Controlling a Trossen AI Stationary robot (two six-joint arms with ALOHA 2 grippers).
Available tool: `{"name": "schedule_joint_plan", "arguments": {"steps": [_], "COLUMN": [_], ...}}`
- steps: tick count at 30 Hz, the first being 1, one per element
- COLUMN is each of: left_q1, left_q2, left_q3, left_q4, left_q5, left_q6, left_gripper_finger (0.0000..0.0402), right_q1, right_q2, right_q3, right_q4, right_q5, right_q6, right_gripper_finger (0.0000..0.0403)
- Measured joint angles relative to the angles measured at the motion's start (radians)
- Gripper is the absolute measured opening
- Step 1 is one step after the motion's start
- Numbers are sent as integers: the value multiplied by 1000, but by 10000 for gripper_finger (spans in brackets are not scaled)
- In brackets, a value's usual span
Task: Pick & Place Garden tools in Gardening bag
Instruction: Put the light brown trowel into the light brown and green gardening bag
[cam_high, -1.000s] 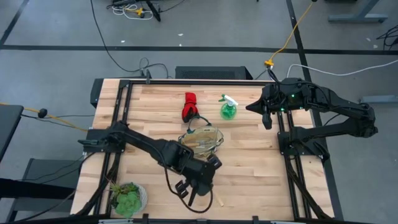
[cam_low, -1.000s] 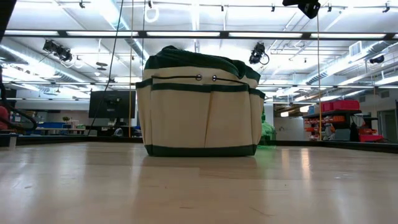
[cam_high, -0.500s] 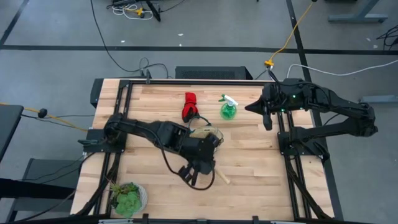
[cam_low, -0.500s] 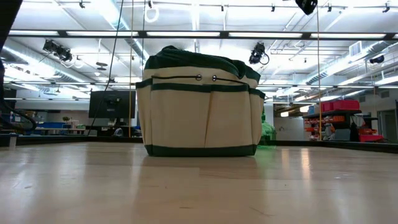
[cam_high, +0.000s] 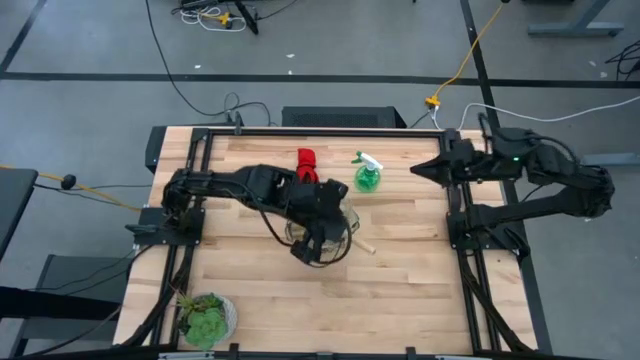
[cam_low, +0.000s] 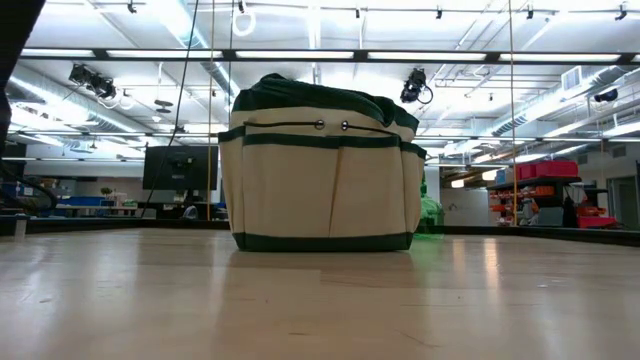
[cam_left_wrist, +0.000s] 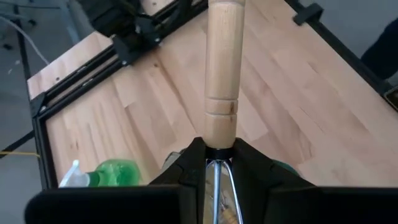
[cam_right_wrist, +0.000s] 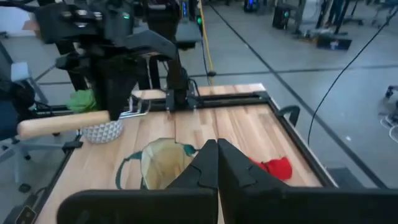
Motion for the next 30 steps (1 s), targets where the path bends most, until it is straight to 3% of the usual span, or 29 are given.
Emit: {"name": "schedule_joint_plan", "arguments": {"steps": [17, 30], "left_q1": [63, 60], "left_q2": [-28, -27], "left_q3": [0, 0], "left_q4": [-24, -190], "left_q5": [-21, -73], "left_q6": [-84, -174], "left_gripper_finger": [63, 63], "right_q1": [71, 72], "right_q2": [-78, -82], "right_q3": [0, 0], "right_q4": [3, 2], "right_q5": [-9, -8], "right_q6": [-62, -55], "right_gripper_finger": [0, 0]}}
